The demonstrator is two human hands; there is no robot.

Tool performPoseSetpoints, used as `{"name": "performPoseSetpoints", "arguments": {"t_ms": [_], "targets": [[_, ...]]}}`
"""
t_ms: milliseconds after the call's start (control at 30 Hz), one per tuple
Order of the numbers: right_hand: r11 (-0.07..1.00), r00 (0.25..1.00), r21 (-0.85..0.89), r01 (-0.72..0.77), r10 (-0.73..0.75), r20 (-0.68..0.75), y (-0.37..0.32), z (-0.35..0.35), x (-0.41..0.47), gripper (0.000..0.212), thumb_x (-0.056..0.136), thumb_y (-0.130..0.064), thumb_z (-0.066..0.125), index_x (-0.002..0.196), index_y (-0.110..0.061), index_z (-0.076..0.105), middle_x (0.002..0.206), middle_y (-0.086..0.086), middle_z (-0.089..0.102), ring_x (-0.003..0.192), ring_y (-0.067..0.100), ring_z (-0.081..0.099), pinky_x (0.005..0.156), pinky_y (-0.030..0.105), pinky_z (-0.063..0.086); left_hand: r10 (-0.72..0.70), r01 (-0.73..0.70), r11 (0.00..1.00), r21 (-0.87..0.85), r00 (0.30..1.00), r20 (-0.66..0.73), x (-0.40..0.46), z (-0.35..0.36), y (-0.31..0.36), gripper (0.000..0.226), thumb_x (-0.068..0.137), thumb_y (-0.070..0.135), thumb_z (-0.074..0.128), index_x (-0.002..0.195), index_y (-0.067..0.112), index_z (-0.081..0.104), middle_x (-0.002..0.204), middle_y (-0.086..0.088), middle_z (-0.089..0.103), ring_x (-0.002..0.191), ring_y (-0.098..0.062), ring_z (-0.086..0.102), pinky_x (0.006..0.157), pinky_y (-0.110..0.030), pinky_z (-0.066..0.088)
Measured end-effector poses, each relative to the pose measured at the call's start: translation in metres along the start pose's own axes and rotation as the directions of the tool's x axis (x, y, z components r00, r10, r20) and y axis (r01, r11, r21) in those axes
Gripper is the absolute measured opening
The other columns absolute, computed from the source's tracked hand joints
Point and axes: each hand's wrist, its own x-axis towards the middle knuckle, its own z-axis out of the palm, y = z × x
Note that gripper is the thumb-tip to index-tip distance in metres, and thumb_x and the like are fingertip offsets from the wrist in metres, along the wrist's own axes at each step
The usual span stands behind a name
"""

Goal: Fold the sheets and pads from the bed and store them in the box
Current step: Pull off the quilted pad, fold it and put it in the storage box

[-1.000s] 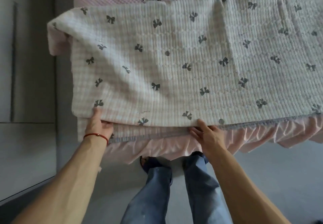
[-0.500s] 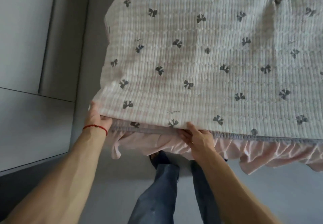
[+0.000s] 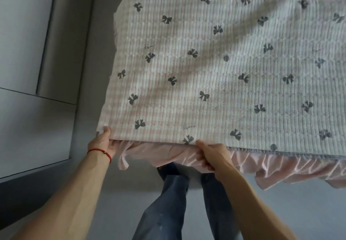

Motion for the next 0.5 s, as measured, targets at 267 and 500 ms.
{"name": "performPoseSetpoints", "arguments": {"t_ms": [267,500], "targets": [[0.565,0.634,-0.665,0.488,-0.753,-0.175,-0.096,0.018,0.028,0.047,0.103,-0.043,0.051,0.147,-0.026,0.043,0.158,0.008,0.038,0.137,0.024,0.044,0.110,0.047,0.045,0.691,-0.633,-0.083,0.769,0.519,0.502,-0.040,0.097,0.038,0.059,0.094,0.024,0.063,0.148,0.028,0.042,0.163,-0.010,0.023,0.149,-0.035,0.024,0.113,-0.053,0.035],[0.560,0.801,-0.725,0.400,-0.599,-0.021,-0.145,0.030,0.106,0.116,0.079,-0.086,0.048,0.154,-0.041,-0.028,0.160,0.012,-0.042,0.144,0.047,-0.038,0.105,0.078,-0.024,0.276,-0.571,-0.440,0.693,0.649,0.709,0.000,0.230,0.091,0.067,0.101,0.064,0.031,0.155,0.055,-0.008,0.166,0.003,-0.027,0.151,-0.042,-0.020,0.115,-0.076,0.008]]}}
